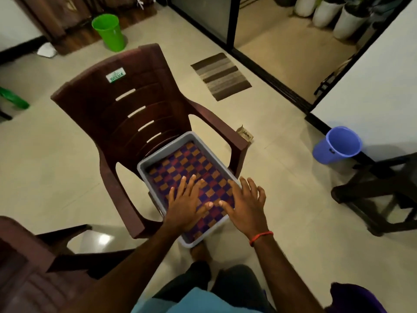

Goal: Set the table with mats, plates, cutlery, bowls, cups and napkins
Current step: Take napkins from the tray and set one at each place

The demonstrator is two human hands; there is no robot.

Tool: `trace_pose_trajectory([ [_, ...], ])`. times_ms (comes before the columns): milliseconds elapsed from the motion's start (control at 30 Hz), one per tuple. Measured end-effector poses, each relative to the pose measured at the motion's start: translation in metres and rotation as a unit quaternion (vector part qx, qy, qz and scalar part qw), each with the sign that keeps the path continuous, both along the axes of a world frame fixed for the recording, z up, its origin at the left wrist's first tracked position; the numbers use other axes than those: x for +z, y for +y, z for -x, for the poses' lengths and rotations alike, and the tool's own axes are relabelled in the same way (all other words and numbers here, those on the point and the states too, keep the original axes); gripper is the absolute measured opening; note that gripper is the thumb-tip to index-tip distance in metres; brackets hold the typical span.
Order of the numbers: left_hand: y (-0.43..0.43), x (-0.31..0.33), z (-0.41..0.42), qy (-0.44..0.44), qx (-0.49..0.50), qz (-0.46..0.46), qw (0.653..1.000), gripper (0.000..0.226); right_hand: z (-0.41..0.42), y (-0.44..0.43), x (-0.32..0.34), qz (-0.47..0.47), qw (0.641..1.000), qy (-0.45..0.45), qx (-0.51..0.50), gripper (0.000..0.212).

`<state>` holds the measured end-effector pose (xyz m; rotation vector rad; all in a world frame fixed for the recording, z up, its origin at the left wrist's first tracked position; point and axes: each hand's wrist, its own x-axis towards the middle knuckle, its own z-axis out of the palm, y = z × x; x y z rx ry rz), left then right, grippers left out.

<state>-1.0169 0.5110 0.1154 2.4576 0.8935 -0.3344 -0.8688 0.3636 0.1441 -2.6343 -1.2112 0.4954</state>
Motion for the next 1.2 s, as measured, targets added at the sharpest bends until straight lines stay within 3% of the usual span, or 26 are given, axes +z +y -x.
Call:
trace_pose_trajectory([
  [267, 0.021, -0.057, 0.005, 0.016, 0.058, 0.027, 0.998, 0.088, -0.017, 0.039, -0.053, 0.033, 0.998, 0.037, 0.045, 0.068],
  [700, 0.06, -0.182, -0.017, 0.06, 0.129, 0.046, 0.989, 0.093, -0.046, 0.12, -0.197, 0.04, 0.988, 0.099, 0.109, 0.066],
  [833, 0.072, -0.226, -0.018, 0.052, 0.137, 0.05, 0.988, 0.083, -0.056, 0.138, -0.248, 0.033, 0.985, 0.123, 0.113, 0.056],
  [967, 0.086, -0.254, -0.019, 0.029, 0.142, 0.04, 0.989, 0.06, -0.063, 0.156, -0.279, -0.028, 0.978, 0.178, 0.101, 0.046],
  [1200, 0.098, -0.293, -0.024, 0.009, 0.164, 0.0, 0.986, 0.032, -0.064, 0.166, -0.325, -0.023, 0.991, 0.035, 0.128, 0.033],
])
